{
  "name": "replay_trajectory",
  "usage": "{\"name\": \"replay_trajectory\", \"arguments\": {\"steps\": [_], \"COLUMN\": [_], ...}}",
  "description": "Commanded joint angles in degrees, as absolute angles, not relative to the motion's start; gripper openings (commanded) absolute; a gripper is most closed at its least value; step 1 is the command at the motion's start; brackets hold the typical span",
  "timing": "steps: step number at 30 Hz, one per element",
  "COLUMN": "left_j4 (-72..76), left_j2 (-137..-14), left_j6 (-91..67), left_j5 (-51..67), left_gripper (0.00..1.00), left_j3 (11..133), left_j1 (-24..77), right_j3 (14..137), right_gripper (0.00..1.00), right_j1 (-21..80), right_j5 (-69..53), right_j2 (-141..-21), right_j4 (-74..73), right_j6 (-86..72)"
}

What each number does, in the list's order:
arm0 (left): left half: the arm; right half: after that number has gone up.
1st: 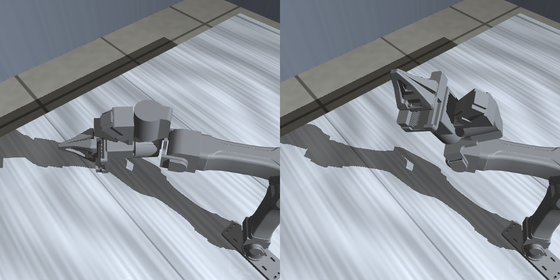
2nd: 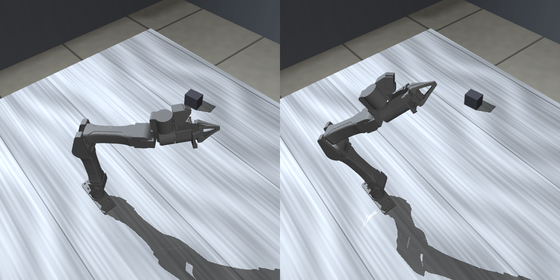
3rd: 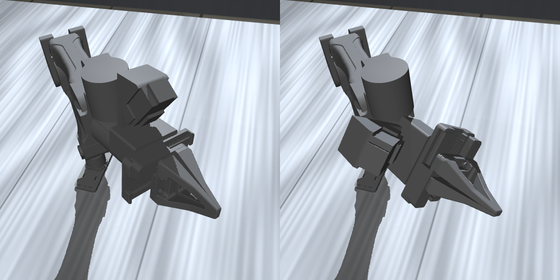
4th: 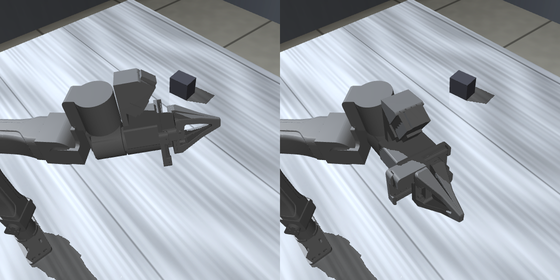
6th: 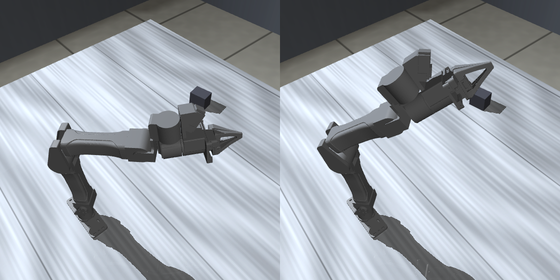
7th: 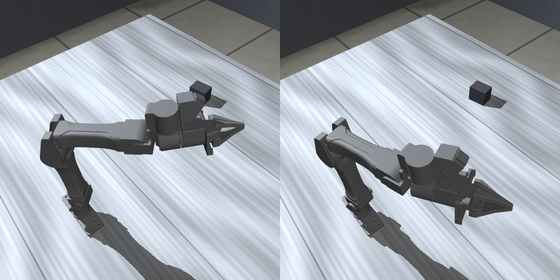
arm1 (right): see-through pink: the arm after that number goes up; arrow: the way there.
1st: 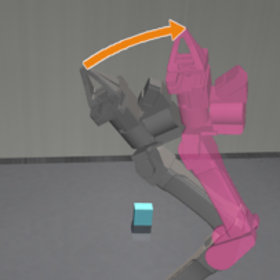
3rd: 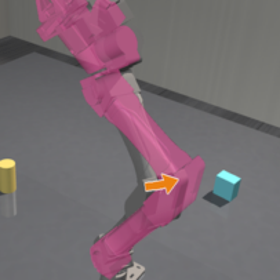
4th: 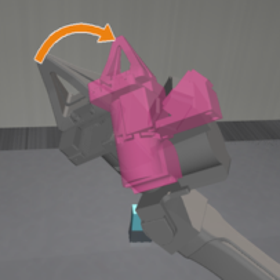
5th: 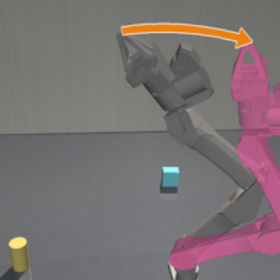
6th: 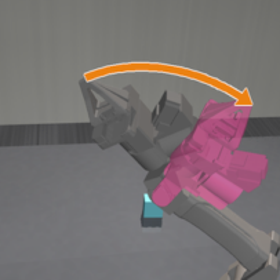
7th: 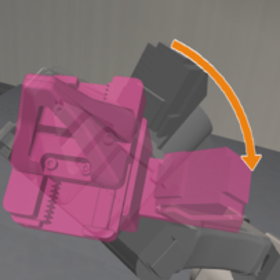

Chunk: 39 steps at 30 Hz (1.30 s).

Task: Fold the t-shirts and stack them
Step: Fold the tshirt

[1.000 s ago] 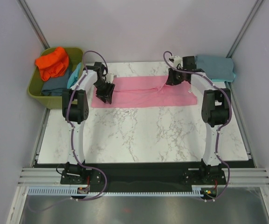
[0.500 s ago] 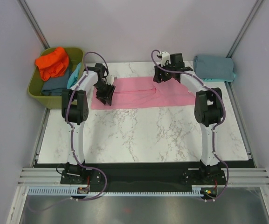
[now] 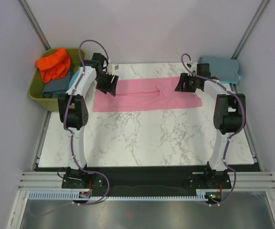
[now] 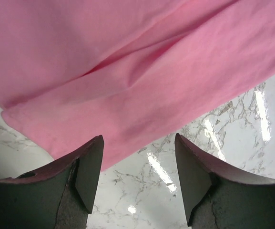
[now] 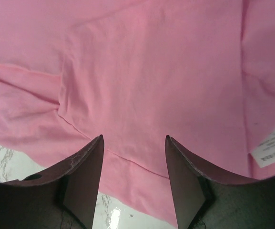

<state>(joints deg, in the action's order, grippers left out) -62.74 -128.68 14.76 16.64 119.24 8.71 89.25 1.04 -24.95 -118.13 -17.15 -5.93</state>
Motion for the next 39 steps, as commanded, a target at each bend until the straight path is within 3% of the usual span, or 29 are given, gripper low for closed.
{"name": "replay_trajectory", "arguments": {"steps": [1,18,32,39], "left_j4": [-62.14,-62.31,-61.08,-59.68], "left_j2": [-131.13,-137.9,-116.64,-109.52], "left_j6": [15.21,14.06,10.63,10.64], "left_j5": [15.74,12.4,13.18,11.96], "left_gripper": [0.69,0.65,0.64,0.64], "left_j3": [122.87,115.23,85.63,78.93], "left_j1": [8.35,9.14,20.55,27.06], "right_j3": [87.98,96.23,112.32,117.5], "right_gripper": [0.62,0.63,0.71,0.73], "right_j1": [2.29,2.37,5.8,10.97], "right_j5": [-28.47,-26.11,-23.82,-24.69], "right_j2": [-120.67,-132.53,-141.76,-145.72], "right_j4": [-17.05,-16.96,-15.65,-12.92], "right_j6": [-8.44,-8.79,-10.45,-14.49]}}
